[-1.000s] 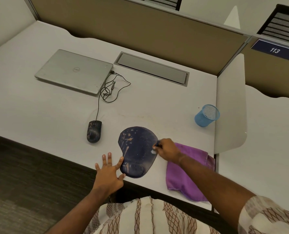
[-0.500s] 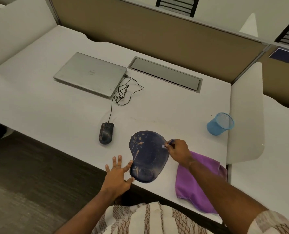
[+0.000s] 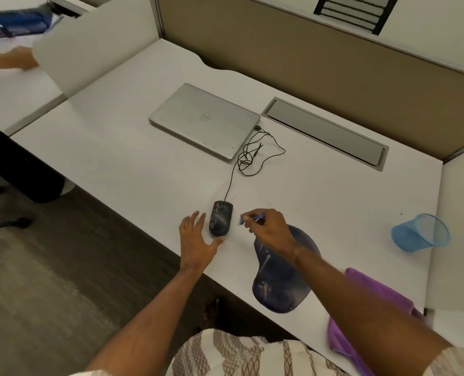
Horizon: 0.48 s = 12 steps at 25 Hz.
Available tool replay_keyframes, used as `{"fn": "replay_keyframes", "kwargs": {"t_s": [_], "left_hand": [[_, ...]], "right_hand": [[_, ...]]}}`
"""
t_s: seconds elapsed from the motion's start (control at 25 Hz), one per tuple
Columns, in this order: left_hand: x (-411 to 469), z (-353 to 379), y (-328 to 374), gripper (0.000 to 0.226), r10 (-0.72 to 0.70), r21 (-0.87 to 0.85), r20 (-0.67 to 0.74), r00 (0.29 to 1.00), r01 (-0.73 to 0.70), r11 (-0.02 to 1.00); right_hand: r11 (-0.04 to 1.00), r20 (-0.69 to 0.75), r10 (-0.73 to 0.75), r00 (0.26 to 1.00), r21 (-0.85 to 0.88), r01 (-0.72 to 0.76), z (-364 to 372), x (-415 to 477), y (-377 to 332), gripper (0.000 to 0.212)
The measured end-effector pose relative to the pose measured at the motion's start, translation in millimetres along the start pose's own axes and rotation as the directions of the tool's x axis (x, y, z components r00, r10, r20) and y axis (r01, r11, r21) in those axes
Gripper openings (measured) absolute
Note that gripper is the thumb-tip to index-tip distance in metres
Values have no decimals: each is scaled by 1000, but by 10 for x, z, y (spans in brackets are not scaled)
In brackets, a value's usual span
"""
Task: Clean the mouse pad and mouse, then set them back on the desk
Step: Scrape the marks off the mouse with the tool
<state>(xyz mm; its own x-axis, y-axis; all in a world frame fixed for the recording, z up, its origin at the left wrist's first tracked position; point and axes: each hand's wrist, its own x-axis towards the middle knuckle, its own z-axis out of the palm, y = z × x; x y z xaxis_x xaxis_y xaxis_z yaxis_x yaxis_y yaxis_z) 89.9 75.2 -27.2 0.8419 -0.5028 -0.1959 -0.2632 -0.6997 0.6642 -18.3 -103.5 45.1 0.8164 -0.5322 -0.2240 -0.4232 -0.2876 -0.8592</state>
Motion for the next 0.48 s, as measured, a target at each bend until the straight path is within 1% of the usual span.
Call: {"fn": "replay_keyframes", "kwargs": {"t_s": [0.12, 0.28, 0.48], "left_hand": [[78, 81, -120, 86, 8, -62, 31, 999, -6, 998], [96, 132, -228, 75, 43, -107, -10, 999, -44, 993], [94, 155, -271, 72, 67, -130, -34, 997, -71, 989]], "right_hand": [[1000, -7, 24, 1000, 0, -24, 219, 240, -79, 16], [995, -19, 95, 995, 35, -94, 359, 339, -104, 15], [983, -25, 178, 984, 49, -177, 398, 346, -58, 14]]}}
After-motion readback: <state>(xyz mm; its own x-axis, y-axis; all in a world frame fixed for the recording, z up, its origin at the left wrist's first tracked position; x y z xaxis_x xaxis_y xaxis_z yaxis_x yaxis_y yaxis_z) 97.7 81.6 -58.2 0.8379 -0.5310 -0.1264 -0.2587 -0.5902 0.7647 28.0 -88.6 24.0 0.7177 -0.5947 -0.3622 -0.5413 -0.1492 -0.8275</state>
